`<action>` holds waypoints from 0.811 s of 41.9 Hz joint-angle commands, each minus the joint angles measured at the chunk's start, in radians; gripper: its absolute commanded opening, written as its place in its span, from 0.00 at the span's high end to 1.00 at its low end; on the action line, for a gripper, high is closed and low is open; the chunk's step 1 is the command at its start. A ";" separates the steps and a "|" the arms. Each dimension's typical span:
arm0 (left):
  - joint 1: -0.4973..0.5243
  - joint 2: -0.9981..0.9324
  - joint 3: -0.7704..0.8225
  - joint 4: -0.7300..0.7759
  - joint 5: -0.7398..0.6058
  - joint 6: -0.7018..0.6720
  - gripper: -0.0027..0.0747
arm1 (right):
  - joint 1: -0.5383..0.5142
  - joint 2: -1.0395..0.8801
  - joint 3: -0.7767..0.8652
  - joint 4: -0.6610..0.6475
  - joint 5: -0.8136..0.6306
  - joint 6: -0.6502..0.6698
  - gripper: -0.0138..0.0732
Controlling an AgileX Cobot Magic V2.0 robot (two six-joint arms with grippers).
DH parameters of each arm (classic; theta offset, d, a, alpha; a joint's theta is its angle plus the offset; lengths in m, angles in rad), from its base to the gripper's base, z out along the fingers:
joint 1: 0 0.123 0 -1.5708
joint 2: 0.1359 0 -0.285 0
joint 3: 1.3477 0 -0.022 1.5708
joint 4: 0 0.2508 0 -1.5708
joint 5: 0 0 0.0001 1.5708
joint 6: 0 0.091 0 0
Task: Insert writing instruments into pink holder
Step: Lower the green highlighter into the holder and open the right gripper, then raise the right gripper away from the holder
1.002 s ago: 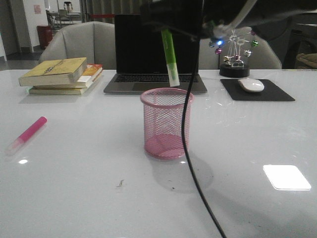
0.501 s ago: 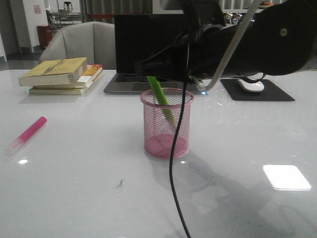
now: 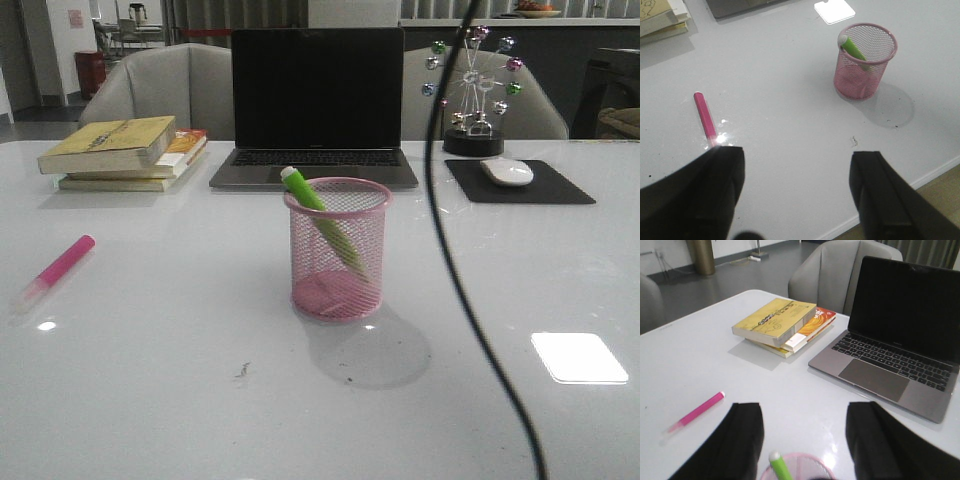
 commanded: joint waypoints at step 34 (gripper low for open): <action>-0.008 0.000 -0.032 -0.014 -0.075 -0.002 0.31 | -0.003 -0.767 0.106 -0.040 0.926 -0.011 0.29</action>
